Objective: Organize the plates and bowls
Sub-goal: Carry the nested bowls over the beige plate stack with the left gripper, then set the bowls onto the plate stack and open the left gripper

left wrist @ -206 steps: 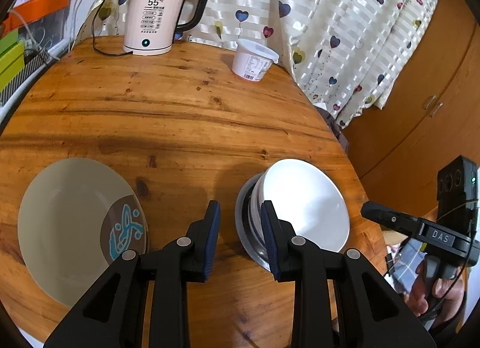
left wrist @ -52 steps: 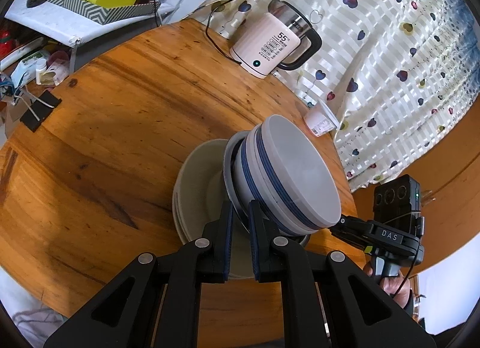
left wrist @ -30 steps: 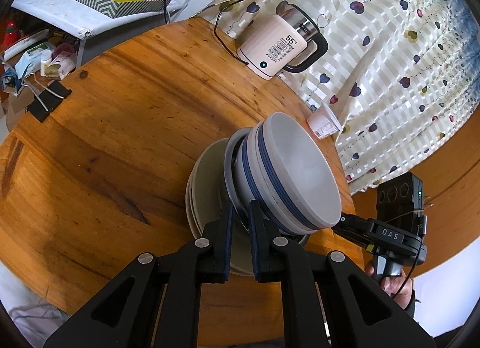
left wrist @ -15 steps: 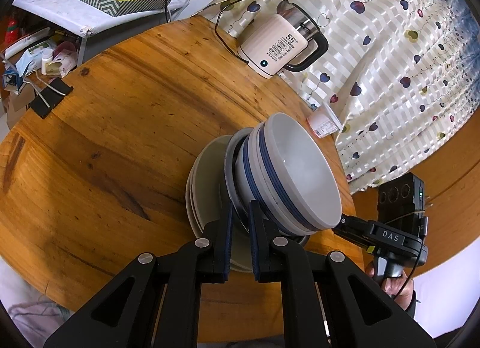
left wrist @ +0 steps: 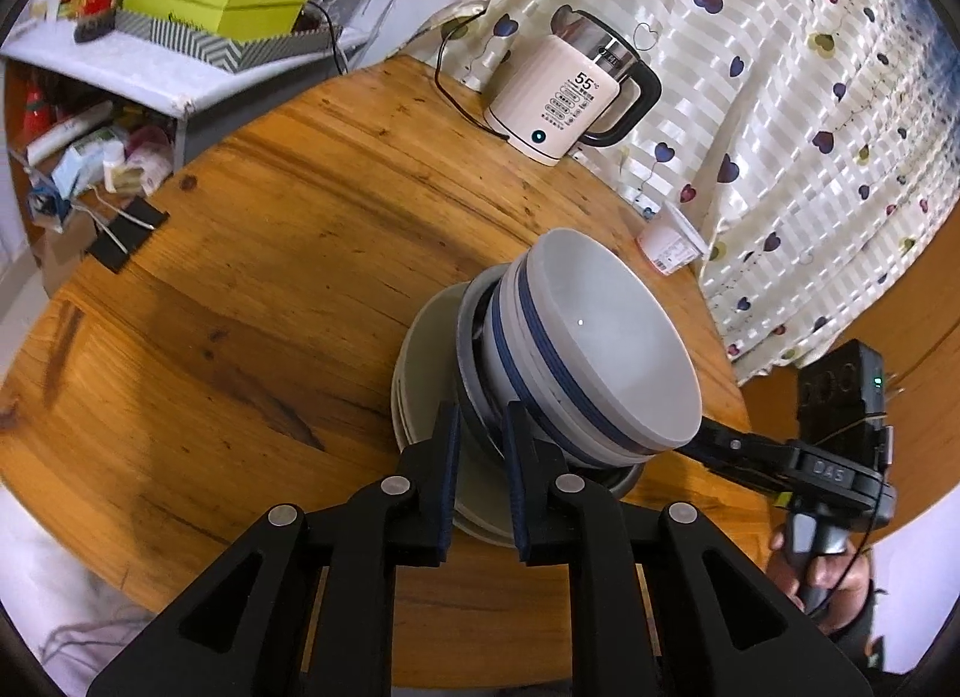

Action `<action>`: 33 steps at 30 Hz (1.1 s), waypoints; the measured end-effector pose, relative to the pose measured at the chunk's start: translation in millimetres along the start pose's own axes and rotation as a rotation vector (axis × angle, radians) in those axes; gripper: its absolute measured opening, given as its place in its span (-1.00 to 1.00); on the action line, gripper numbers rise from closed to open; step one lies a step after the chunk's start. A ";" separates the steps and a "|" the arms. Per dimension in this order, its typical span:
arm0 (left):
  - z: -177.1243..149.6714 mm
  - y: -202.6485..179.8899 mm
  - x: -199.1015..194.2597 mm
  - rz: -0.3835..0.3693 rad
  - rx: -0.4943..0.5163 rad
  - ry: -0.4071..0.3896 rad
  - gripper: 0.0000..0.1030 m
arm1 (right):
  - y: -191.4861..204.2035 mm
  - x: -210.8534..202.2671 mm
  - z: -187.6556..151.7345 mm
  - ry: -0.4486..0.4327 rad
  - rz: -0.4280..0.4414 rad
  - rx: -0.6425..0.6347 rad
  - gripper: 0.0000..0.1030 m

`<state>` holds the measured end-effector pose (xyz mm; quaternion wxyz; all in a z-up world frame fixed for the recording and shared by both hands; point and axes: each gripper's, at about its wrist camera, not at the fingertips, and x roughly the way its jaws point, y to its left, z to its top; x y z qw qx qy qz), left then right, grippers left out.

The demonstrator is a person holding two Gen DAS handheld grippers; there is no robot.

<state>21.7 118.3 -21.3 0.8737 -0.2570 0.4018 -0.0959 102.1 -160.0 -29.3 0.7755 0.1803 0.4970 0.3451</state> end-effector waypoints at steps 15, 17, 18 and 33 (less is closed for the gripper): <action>-17.6 -42.8 -22.5 0.110 0.135 -0.085 -0.04 | 44.0 -33.7 -30.8 -0.089 -0.192 -0.216 0.32; -21.0 -46.5 -23.2 0.121 0.149 -0.085 -0.04 | 49.7 -35.7 -36.6 -0.093 -0.216 -0.245 0.33; -22.9 -48.5 -23.3 0.132 0.155 -0.086 -0.04 | 52.8 -36.2 -40.1 -0.095 -0.230 -0.261 0.33; -44.7 -64.0 -20.7 0.270 0.239 -0.071 -0.04 | 76.5 -29.1 -71.0 -0.093 -0.336 -0.397 0.37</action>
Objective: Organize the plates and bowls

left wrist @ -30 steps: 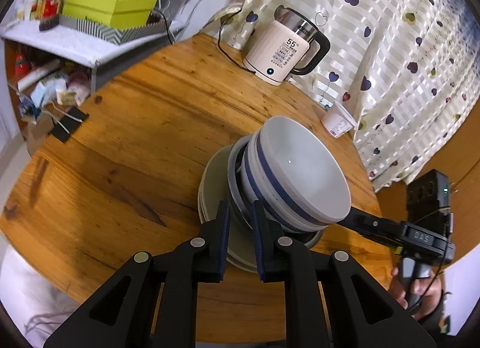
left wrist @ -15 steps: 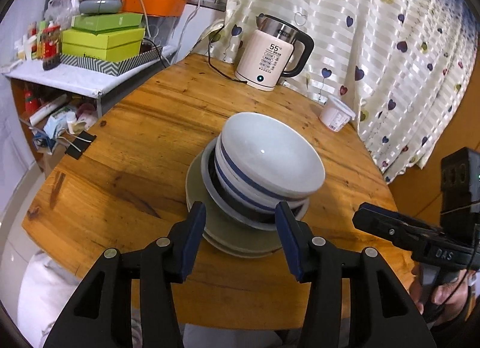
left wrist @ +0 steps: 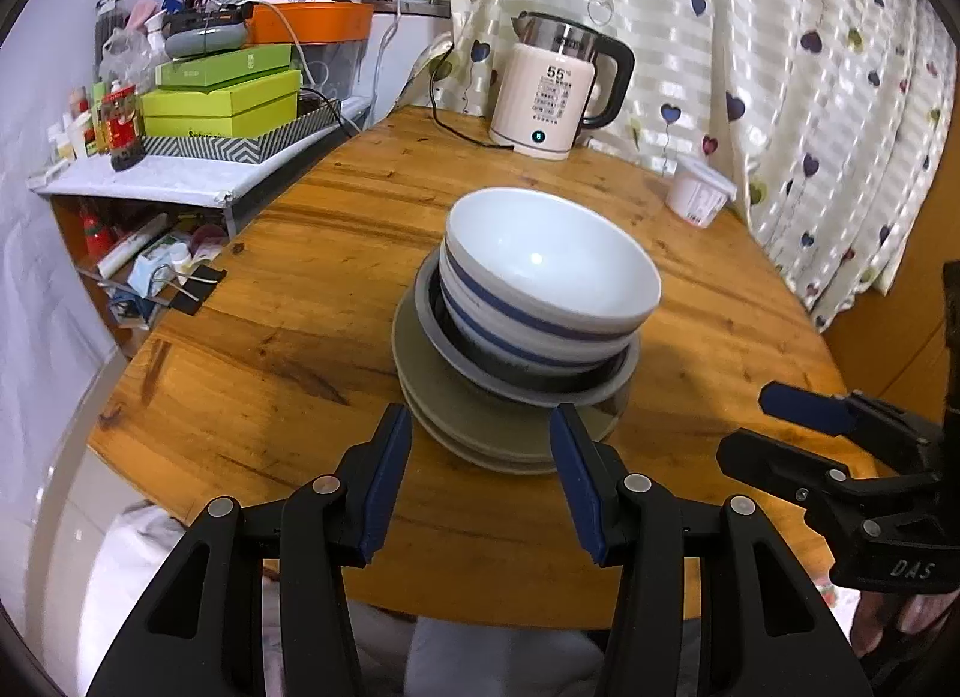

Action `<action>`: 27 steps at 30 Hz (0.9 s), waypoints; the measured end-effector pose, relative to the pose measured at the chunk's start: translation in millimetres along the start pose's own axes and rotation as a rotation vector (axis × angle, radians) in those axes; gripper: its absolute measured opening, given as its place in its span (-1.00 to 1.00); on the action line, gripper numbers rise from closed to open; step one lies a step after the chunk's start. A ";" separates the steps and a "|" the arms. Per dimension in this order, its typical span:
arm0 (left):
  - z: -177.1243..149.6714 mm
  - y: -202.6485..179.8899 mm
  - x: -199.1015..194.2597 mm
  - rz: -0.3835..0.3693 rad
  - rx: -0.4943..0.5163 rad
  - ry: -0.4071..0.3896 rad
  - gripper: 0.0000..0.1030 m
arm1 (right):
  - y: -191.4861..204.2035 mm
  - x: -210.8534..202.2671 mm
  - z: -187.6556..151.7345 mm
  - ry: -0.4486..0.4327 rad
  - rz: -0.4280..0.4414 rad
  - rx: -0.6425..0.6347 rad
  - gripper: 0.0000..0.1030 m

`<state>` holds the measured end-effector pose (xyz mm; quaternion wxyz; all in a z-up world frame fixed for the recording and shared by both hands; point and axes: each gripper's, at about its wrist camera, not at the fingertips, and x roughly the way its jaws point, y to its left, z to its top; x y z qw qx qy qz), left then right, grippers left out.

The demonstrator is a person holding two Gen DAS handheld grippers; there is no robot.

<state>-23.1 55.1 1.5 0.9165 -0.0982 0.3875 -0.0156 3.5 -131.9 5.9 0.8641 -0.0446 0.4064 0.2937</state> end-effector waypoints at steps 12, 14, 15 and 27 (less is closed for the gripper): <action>-7.3 -10.5 11.3 0.035 0.016 0.052 -0.04 | -3.1 9.4 -8.3 0.031 -0.007 0.006 0.40; -7.6 -9.5 12.3 0.017 0.004 0.053 -0.04 | -3.2 11.0 -8.4 0.034 -0.008 0.007 0.40; -7.7 -9.0 12.9 0.015 0.001 0.054 -0.04 | -3.4 11.7 -8.4 0.036 -0.007 0.006 0.40; -9.0 -9.1 20.7 0.073 0.016 0.076 -0.04 | 1.6 20.8 -8.6 0.057 -0.006 -0.007 0.40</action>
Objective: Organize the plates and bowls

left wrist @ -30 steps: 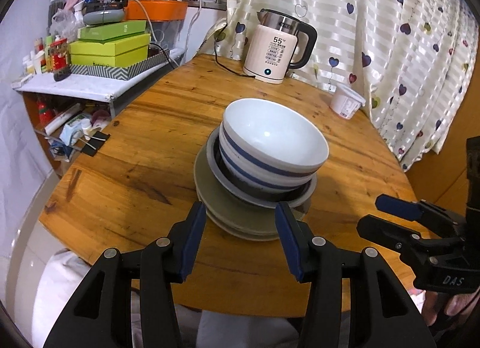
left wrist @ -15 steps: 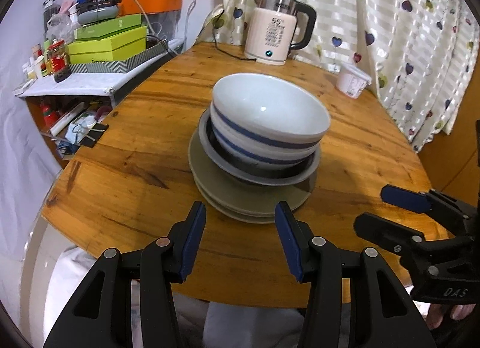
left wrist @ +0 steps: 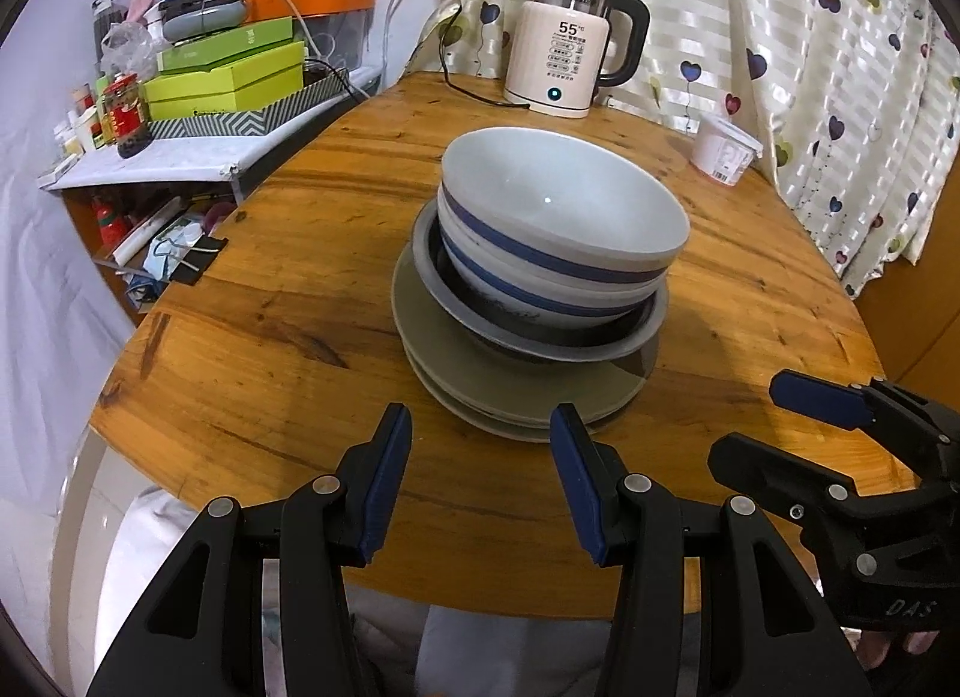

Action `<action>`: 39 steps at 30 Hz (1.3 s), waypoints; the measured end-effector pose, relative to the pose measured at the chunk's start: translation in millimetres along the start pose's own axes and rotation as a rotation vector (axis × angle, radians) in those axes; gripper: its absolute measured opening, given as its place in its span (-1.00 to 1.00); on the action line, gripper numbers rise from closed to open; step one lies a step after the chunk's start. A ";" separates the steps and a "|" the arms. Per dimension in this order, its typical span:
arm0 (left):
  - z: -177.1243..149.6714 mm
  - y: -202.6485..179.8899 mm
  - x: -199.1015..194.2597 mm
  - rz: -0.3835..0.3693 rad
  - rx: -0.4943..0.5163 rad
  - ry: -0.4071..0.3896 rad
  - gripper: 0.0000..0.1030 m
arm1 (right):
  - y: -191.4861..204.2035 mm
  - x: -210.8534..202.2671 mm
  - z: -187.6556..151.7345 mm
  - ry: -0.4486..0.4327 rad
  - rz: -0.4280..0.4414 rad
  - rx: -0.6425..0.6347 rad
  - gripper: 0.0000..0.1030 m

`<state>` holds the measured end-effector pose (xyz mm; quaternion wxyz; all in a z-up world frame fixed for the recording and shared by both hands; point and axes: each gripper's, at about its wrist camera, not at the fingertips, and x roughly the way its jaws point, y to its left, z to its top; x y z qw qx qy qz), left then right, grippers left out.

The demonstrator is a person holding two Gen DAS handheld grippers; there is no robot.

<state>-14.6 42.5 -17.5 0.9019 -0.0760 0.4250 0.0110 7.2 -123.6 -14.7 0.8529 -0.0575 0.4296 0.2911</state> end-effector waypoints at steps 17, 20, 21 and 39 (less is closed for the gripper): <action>-0.6 -1.6 7.4 0.013 0.005 0.022 -0.04 | -0.4 5.9 0.5 0.015 0.007 0.009 0.42; 0.1 -2.4 7.9 0.021 0.008 0.025 -0.04 | -0.3 5.8 0.6 0.014 0.006 0.008 0.42; 0.1 -2.6 7.8 0.021 0.008 0.025 -0.04 | -0.1 5.8 0.5 0.014 0.006 0.009 0.42; 2.2 -4.0 8.5 0.026 0.011 0.019 -0.04 | -0.6 6.5 1.0 0.015 0.009 0.008 0.43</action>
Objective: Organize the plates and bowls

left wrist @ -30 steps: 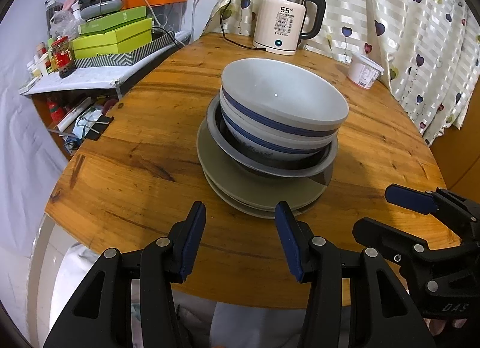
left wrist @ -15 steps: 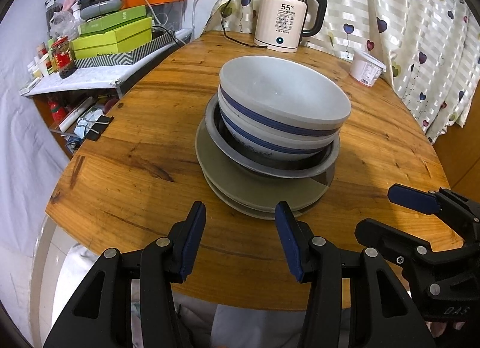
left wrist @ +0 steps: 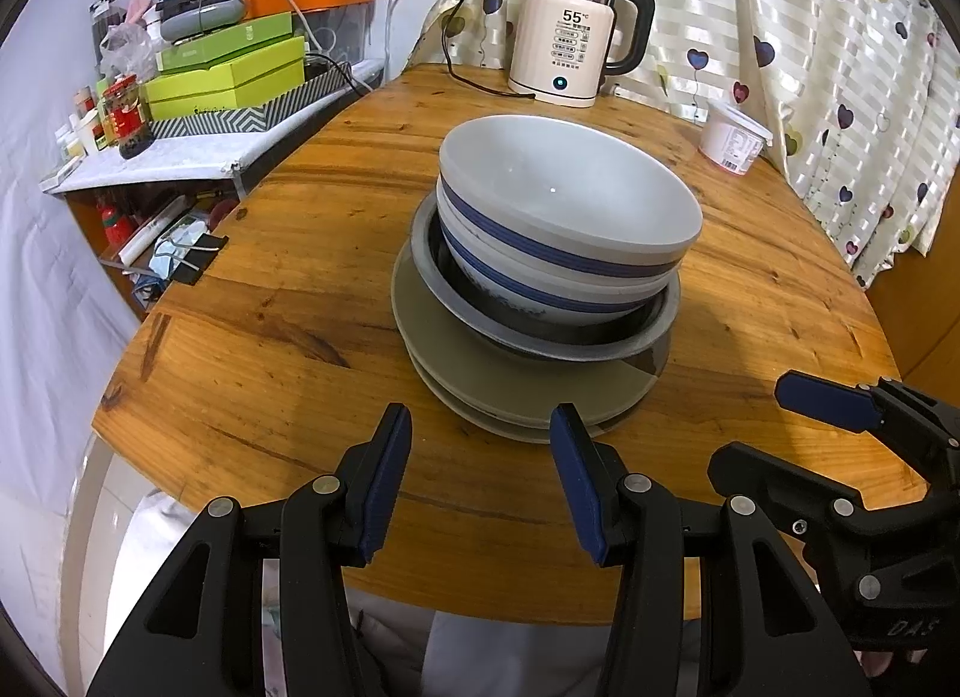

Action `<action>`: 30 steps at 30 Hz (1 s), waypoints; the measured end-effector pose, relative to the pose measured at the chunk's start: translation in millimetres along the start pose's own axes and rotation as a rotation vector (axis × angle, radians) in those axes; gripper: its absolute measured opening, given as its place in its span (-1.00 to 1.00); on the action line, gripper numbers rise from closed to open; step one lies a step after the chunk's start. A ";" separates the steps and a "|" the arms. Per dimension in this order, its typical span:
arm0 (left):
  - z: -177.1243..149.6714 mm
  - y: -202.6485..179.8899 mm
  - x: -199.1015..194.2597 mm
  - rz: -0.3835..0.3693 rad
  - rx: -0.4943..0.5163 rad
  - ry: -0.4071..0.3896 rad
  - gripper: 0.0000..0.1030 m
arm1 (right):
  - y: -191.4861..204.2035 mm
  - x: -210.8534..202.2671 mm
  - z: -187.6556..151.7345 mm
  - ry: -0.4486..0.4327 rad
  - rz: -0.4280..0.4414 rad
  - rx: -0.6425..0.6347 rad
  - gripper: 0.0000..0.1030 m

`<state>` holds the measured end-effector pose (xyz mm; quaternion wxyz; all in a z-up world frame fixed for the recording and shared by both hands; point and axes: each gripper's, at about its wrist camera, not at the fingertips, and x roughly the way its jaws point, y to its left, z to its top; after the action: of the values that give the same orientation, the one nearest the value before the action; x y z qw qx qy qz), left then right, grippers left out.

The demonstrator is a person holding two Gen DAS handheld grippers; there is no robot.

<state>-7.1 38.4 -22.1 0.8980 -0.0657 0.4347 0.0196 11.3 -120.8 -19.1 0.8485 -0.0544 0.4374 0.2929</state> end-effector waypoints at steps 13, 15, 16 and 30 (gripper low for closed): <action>0.5 1.6 0.0 -0.010 0.000 0.001 -0.04 | 2.6 0.8 1.6 0.002 0.000 -0.006 0.44; 0.3 1.5 1.0 -0.008 0.001 0.003 -0.04 | 3.1 0.7 1.8 0.002 -0.001 -0.007 0.44; 0.1 1.8 1.1 -0.006 0.000 0.004 -0.04 | 3.0 0.8 1.8 0.002 -0.001 -0.007 0.44; -1.2 1.2 2.9 0.002 0.002 0.014 -0.04 | 3.7 0.6 1.6 0.002 0.000 -0.005 0.45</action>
<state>-6.4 39.4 -25.2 0.8950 -0.0646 0.4409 0.0198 10.7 -117.0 -18.0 0.8478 -0.0567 0.4376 0.2941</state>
